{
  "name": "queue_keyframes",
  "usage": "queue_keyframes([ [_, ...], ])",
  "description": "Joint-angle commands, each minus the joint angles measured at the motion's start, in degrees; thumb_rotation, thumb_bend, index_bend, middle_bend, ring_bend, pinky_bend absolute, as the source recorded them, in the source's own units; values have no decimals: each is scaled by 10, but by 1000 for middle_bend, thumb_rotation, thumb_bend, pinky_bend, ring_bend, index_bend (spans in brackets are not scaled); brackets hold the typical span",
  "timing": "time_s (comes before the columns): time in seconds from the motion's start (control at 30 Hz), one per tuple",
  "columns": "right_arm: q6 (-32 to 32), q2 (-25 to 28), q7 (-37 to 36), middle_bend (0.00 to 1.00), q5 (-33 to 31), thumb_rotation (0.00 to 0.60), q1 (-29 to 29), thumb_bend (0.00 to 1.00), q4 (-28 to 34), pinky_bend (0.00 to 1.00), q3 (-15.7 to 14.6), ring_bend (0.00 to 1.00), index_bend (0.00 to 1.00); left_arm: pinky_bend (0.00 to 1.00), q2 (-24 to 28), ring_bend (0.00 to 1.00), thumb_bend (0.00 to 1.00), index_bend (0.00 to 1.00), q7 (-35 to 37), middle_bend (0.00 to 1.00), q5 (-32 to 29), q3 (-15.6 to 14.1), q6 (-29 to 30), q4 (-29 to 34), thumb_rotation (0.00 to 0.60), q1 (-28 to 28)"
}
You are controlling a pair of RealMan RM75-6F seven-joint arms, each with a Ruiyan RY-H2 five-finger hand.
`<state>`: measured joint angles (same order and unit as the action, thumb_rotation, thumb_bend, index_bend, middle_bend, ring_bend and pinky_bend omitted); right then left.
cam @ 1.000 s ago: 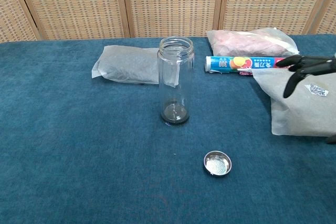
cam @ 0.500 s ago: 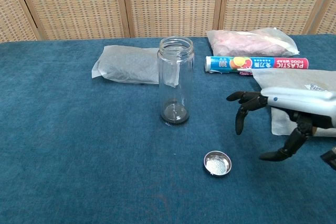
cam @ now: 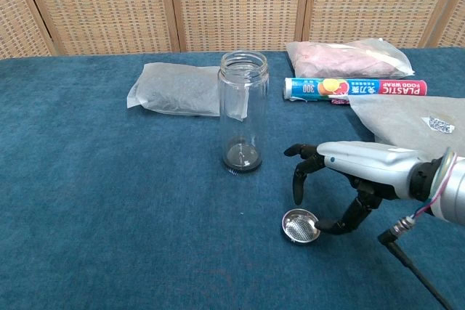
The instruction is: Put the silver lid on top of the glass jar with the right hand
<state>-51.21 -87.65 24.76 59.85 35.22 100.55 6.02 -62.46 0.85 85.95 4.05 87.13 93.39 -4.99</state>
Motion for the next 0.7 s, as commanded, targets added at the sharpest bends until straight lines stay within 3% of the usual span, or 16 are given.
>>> queue_keyframes([
  [0.03,-10,-13,19,0,-22,600,9,490,3,0,0,0,452,0,0,0,0,0,0,0,0,0,0,0,600,0],
  [0.7,-26,-45,53,0,-52,600,28,535,-26,0,-20,0,502,0,5,0,0,0,16,0,-6,2,-3,-3,600,-1],
])
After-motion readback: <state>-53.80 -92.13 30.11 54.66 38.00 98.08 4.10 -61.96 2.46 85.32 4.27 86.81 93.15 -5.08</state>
